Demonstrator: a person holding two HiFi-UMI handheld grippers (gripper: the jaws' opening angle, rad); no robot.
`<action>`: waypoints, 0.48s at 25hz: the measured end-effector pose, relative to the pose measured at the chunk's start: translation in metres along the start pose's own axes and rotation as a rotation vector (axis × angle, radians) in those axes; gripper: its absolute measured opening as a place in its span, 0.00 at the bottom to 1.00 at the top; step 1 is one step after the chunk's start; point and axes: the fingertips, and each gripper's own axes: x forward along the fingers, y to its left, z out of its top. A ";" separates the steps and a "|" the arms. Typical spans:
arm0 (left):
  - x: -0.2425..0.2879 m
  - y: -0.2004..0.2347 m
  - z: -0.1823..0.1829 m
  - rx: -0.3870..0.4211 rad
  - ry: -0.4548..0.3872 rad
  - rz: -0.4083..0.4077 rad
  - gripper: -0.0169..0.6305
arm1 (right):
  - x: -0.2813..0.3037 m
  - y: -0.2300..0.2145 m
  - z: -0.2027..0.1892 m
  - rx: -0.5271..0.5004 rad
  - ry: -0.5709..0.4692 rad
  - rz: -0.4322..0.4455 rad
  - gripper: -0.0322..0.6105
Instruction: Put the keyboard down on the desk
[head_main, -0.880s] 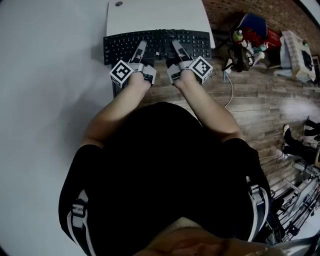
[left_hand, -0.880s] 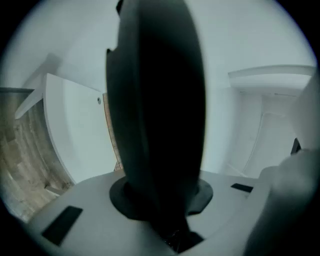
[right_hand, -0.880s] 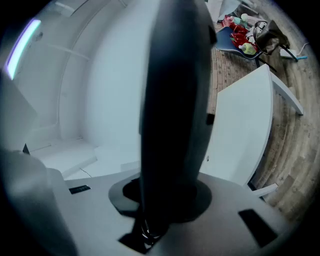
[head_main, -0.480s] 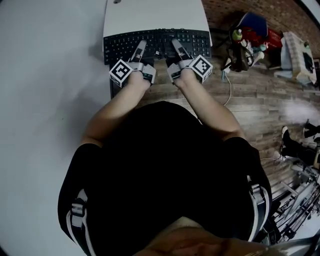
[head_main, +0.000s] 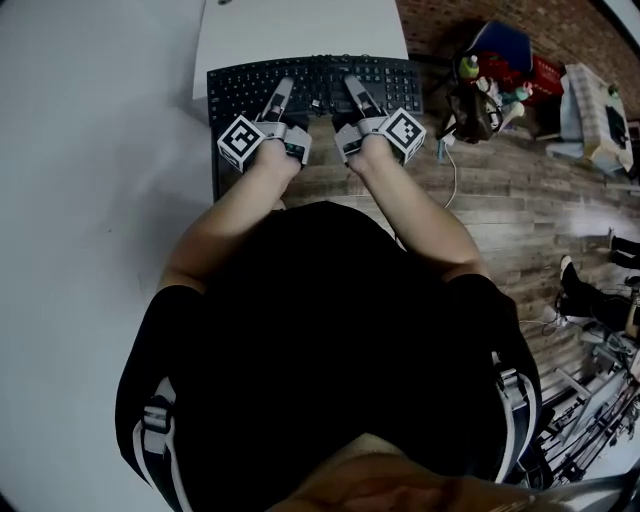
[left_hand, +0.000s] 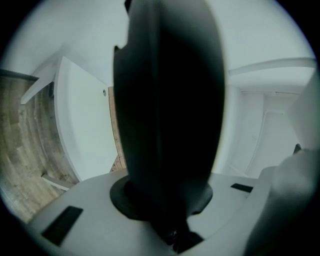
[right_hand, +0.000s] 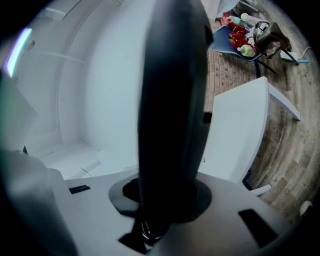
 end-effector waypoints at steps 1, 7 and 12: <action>-0.004 0.005 0.001 -0.002 -0.001 0.001 0.15 | -0.001 -0.004 -0.004 -0.002 0.000 -0.001 0.21; 0.014 0.002 -0.007 -0.006 -0.003 0.008 0.15 | 0.004 -0.002 0.015 0.010 0.007 0.002 0.21; 0.041 -0.024 0.029 -0.010 0.008 0.018 0.15 | 0.046 0.027 0.019 0.016 -0.001 -0.011 0.21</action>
